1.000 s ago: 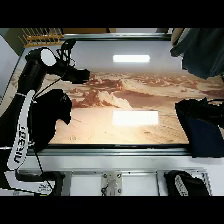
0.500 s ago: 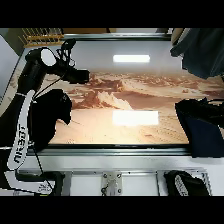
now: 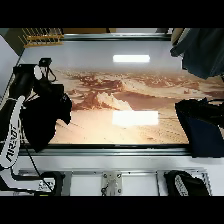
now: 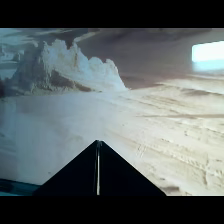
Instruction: Fold the clothes and pants, and hang the long-sleeved shirts on hangers.
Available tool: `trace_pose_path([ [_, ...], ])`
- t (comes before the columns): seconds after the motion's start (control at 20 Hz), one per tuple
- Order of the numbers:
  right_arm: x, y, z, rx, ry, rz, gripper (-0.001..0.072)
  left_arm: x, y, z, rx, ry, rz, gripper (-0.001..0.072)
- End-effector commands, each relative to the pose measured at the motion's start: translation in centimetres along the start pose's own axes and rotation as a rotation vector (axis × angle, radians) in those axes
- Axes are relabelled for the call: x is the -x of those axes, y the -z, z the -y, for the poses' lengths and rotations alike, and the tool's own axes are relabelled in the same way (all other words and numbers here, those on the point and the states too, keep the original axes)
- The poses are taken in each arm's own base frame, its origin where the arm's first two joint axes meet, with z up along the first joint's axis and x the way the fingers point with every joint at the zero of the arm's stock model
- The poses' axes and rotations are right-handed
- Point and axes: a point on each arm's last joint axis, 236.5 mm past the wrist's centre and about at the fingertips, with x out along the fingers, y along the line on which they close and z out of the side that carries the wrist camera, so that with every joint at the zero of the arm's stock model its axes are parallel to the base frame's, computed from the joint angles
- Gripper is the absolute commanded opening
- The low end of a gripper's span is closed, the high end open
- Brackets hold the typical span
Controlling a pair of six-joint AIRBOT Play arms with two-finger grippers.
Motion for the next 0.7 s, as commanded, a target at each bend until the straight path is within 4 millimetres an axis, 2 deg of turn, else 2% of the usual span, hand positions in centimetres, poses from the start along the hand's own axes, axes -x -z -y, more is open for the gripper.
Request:
trace_pose_path([
  [0.0, 0.0, 0.0, -0.1, 0.001, -0.001, 0.001, 0.0018, -4.1, 1.5, -3.9, 0.046, -0.06, 0.019, 0.0701],
  [0.1, 0.0, 0.0, 0.0, 0.001, 0.0, 0.001, 0.0018, -5.4, 2.4, -4.1, 0.048, -0.059, 0.013, 0.0701],
  [0.25, 0.0, 0.0, -0.1, 0.002, -0.001, 0.001, 0.0017, -6.4, 3.5, -3.4, 0.039, -0.048, -0.002, 0.0689],
  [0.35, 0.0, 0.0, -0.1, 0.001, -0.001, 0.001, 0.0017, -6.6, 3.6, -2.8, 0.025, -0.043, -0.004, 0.034],
  [0.4, 0.0, 0.0, 0.0, 0.002, 0.0, 0.001, 0.0017, -6.4, 3.5, -2.3, 0.016, -0.04, -0.001, 0.0089],
  [0.45, 0.0, 0.0, 0.0, 0.002, 0.0, 0.001, 0.0018, -5.9, 3.0, -1.6, 0.004, -0.035, 0.003, 0.0006],
  [0.5, 0.0, 0.0, -0.1, 0.002, -0.001, 0.001, 0.0018, -4.7, 2.0, -0.7, -0.016, -0.031, 0.017, 0.0006],
  [0.55, 0.0, 0.0, -0.1, 0.002, -0.001, 0.002, 0.0017, -2.5, 0.1, 0.7, -0.049, -0.022, 0.069, 0.0006],
  [0.6, 0.0, 0.0, 0.0, 0.001, 0.0, 0.001, 0.0017, 0.4, -2.1, 2.6, -0.087, -0.006, 0.148, 0.0006],
  [0.65, 0.0, 0.0, -0.1, 0.002, -0.001, 0.001, 0.0018, 4.4, -4.7, 5.1, -0.126, 0.02, 0.257, 0.0006],
])
